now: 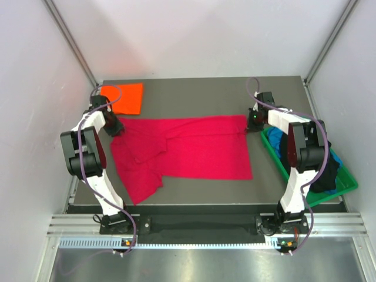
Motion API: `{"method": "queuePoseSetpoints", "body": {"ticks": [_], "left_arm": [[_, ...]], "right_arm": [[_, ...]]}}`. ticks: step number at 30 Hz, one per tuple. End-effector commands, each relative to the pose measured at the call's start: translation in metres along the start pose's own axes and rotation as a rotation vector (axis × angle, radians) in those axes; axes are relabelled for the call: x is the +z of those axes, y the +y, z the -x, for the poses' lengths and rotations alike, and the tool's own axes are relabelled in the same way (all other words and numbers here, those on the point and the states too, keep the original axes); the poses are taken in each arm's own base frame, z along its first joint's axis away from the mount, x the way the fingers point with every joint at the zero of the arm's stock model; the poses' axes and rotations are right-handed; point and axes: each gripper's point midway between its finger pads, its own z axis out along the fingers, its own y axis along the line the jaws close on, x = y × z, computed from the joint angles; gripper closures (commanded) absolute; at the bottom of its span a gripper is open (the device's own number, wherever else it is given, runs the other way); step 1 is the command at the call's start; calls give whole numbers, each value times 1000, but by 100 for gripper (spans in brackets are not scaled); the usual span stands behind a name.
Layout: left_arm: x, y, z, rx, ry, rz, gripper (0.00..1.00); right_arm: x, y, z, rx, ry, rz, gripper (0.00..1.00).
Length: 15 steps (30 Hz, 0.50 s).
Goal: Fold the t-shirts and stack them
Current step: Fold the tshirt
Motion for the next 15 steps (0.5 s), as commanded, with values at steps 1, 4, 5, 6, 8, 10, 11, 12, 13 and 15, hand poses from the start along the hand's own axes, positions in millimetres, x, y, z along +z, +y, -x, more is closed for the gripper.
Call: {"method": "queuePoseSetpoints", "body": {"ticks": [1, 4, 5, 6, 8, 10, 11, 12, 13, 15], "left_arm": [[7, -1, 18, 21, -55, 5, 69], [12, 1, 16, 17, -44, 17, 69], [13, 3, 16, 14, -45, 22, 69], [14, 3, 17, 16, -47, 23, 69], [15, 1, 20, 19, -60, 14, 70], [18, 0, 22, 19, -63, 13, 70], [18, 0, 22, 17, -61, 12, 70], [18, -1, 23, 15, -63, 7, 73], [20, -1, 23, 15, -60, 6, 75], [20, -2, 23, 12, -59, 0, 78]], "right_arm": [[-14, 5, 16, 1, -62, 29, 100], [-15, 5, 18, 0, -69, 28, 100], [-15, 5, 19, 0, -71, 27, 100], [-15, 5, 19, 0, -71, 28, 100], [-16, 5, 19, 0, -70, 30, 100], [-15, 6, 19, -2, -73, 30, 100], [-15, 4, 18, -2, -70, 26, 100], [-15, 4, 18, -2, -71, 25, 100], [-15, 4, 17, -2, -70, 25, 100], [-15, 3, 17, -4, -71, 22, 100]]}}
